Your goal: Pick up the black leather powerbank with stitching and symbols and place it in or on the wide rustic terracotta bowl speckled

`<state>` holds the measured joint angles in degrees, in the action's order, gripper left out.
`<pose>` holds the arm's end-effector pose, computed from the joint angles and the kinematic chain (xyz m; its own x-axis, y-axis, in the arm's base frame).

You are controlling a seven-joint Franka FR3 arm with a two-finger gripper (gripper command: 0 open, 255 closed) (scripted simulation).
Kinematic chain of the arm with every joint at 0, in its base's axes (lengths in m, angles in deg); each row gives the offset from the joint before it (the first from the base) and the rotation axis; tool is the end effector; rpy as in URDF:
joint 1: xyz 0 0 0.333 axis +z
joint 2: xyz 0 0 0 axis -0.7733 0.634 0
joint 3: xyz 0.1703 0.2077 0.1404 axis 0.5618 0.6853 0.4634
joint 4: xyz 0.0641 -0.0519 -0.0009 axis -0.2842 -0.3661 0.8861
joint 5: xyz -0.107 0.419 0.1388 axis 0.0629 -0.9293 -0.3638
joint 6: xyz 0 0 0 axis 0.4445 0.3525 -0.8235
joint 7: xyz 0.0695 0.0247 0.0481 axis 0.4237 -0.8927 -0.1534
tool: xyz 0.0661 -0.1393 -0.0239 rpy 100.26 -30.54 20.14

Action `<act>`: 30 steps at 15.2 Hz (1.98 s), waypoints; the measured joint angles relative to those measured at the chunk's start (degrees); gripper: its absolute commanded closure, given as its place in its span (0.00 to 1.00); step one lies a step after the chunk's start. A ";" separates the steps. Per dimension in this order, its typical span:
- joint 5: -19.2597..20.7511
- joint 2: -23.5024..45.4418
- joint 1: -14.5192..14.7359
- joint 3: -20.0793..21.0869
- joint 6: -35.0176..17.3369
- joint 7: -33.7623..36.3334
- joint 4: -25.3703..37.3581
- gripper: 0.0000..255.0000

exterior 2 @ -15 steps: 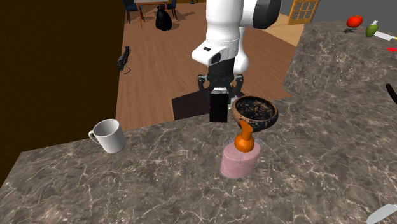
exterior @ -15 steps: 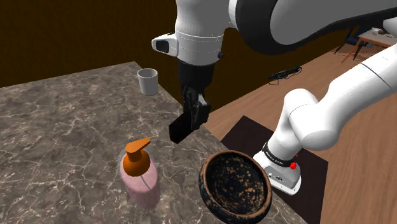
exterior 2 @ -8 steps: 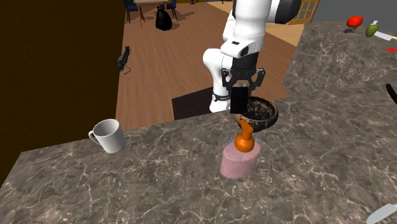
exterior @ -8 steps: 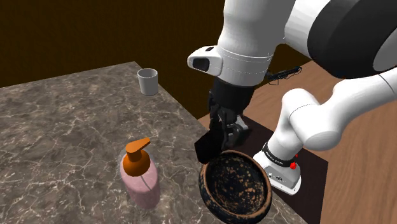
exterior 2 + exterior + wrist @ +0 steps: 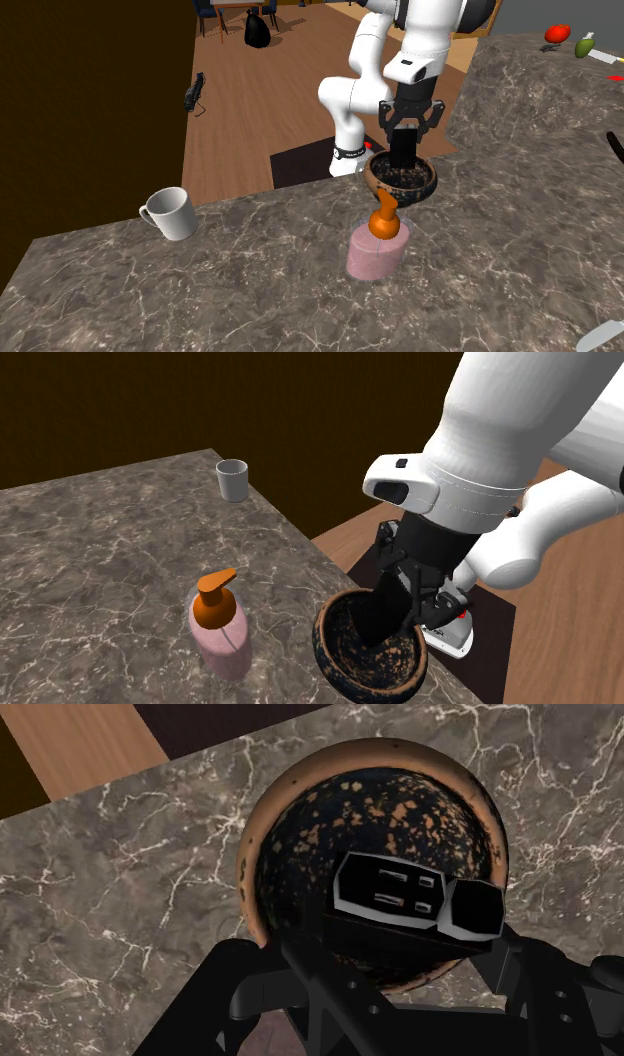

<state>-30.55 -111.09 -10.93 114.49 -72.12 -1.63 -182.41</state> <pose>0.1266 0.3720 0.4593 0.5185 0.8551 -0.0019 0.8546 -0.5182 -0.0325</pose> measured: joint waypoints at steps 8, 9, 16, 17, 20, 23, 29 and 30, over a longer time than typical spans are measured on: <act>-1.97 -0.30 0.86 2.08 -5.49 -0.15 -5.76 1.00; -2.18 -0.26 0.93 2.30 -6.16 -0.22 -6.39 1.00; -3.11 -0.03 1.25 3.26 -8.89 -0.45 -8.83 1.00; -3.11 -0.01 1.24 3.28 -8.92 -0.44 -8.84 1.00; -3.11 0.01 1.23 3.29 -8.94 -0.45 -8.87 0.00; -3.11 0.01 1.23 3.29 -8.95 -0.45 -8.88 0.00; -0.99 -0.42 0.46 0.98 -2.53 0.00 -2.84 0.00; -0.82 -0.48 0.41 0.77 -2.09 -0.03 -2.49 0.00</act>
<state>-31.37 -111.57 -10.52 115.26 -74.21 -1.67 -184.90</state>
